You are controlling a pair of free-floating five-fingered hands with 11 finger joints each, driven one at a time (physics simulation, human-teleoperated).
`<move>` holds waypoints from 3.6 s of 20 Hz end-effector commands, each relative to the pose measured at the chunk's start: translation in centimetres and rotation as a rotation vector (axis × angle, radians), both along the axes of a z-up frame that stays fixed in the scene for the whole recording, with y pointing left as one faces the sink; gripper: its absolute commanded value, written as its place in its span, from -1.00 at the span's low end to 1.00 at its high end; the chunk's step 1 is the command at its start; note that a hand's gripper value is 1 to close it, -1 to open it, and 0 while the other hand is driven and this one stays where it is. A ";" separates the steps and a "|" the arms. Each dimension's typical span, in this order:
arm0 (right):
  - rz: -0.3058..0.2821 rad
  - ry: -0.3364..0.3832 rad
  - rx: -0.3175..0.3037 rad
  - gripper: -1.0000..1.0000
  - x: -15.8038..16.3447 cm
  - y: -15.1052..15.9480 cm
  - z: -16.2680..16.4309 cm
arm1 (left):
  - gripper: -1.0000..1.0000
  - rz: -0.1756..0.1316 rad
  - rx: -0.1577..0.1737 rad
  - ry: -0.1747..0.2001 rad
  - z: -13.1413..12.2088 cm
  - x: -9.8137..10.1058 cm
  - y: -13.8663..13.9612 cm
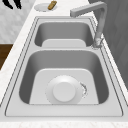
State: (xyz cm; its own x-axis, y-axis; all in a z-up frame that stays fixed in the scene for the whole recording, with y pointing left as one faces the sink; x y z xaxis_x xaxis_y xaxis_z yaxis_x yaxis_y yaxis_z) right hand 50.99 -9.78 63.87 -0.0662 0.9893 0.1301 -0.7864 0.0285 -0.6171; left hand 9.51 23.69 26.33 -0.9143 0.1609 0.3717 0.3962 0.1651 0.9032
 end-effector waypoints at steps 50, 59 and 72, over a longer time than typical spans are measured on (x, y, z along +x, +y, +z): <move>-0.035 -0.201 -0.059 1.00 -10.2 -6.7 4.0 | 0.00 0.000 0.000 0.000 0.0 0.0 0.0; -0.060 -0.204 -0.080 1.00 -17.3 -8.5 2.2 | 0.00 0.000 0.000 0.000 0.0 0.0 0.0; -0.054 -0.206 -0.087 1.00 -27.9 -10.7 -2.3 | 0.00 0.000 0.000 0.000 0.0 0.0 0.0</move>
State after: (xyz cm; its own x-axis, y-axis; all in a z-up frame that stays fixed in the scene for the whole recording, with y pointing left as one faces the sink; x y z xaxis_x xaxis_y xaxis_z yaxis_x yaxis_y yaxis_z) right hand 25.35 -19.89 62.80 -0.0487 0.9983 0.0334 -0.6427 -0.0057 -0.7661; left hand 9.51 23.69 26.33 -0.9143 0.1609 0.3717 0.3962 0.1651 0.9032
